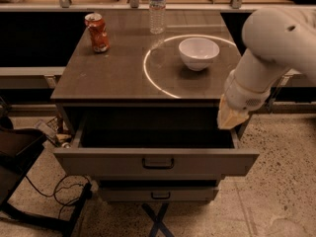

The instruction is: Open top drawer

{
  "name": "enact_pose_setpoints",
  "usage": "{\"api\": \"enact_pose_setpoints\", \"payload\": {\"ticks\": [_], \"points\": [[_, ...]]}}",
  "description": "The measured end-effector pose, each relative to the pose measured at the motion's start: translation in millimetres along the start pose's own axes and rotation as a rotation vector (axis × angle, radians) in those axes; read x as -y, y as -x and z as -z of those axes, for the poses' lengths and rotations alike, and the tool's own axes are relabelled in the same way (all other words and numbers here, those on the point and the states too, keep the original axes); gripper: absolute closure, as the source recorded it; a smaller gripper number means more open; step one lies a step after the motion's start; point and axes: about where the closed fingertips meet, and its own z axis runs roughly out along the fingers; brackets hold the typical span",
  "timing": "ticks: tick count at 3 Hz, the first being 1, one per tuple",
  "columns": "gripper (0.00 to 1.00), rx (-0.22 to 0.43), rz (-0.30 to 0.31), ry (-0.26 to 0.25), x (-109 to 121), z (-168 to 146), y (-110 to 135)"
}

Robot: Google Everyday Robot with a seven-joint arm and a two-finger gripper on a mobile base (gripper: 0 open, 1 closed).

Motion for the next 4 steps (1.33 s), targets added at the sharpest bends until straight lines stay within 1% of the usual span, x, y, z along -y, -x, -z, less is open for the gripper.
{"api": "enact_pose_setpoints", "payload": {"ticks": [1, 2, 3, 4], "points": [[1.00, 0.061, 0.021, 0.005, 15, 6, -45], [1.00, 0.061, 0.021, 0.005, 15, 6, -45], [1.00, 0.042, 0.025, -0.011, 12, 1, -41], [1.00, 0.028, 0.037, -0.034, 4, -4, -37]]}}
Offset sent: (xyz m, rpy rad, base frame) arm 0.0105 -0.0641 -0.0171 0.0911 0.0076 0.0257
